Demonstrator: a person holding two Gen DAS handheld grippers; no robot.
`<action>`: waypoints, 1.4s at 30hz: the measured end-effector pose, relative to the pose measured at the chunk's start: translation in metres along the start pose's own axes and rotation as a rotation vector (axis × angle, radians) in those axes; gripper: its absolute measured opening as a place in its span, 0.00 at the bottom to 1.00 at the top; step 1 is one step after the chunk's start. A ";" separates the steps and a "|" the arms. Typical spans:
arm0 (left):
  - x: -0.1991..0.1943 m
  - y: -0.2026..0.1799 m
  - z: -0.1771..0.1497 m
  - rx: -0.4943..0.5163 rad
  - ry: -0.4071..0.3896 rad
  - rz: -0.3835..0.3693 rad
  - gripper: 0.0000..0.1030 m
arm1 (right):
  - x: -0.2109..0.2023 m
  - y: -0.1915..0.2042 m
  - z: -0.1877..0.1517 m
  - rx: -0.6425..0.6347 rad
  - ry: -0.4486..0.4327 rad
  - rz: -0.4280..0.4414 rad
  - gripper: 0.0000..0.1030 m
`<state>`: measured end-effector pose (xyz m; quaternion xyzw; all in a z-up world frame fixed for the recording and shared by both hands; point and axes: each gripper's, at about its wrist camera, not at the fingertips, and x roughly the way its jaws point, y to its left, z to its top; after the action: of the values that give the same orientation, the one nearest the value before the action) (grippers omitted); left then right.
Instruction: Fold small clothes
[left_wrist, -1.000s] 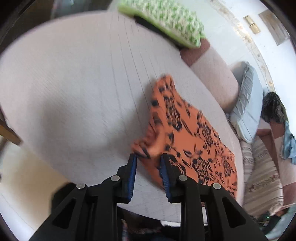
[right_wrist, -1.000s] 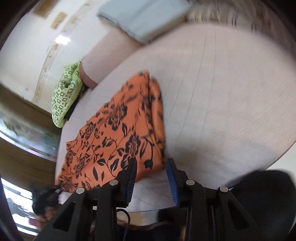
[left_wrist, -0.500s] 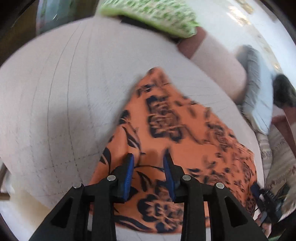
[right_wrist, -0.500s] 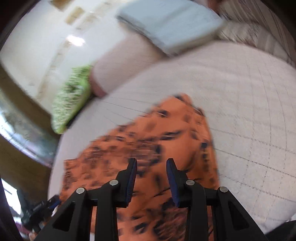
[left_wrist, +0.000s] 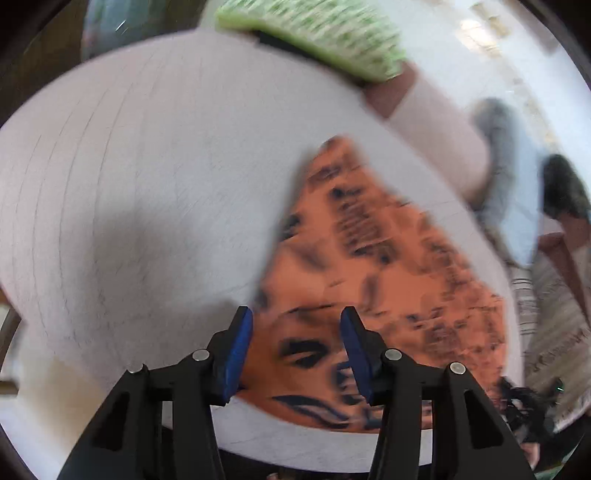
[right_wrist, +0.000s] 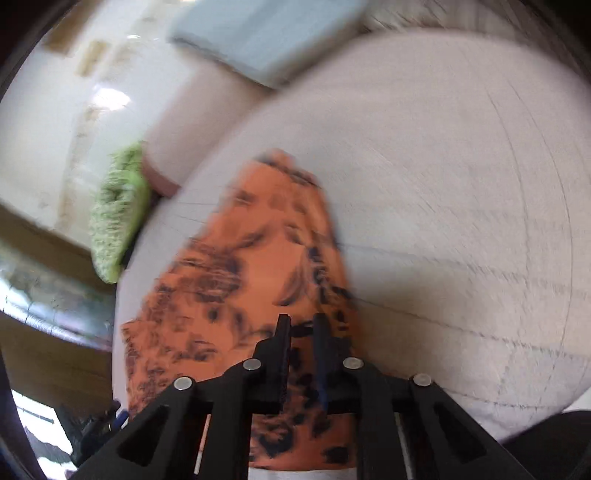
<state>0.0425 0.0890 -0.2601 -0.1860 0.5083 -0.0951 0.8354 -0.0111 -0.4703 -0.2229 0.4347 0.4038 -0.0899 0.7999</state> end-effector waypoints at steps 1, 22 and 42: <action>0.001 0.005 0.000 -0.030 -0.007 -0.029 0.49 | 0.000 -0.002 0.002 0.029 -0.007 0.014 0.12; -0.037 0.013 -0.006 -0.062 -0.052 -0.083 0.49 | 0.040 0.043 0.063 0.037 -0.031 -0.014 0.15; -0.022 -0.034 0.004 0.073 -0.069 -0.086 0.55 | 0.158 0.206 -0.062 -0.305 0.284 0.184 0.14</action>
<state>0.0371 0.0668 -0.2269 -0.1805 0.4670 -0.1429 0.8538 0.1588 -0.2652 -0.2274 0.3521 0.4801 0.1076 0.7962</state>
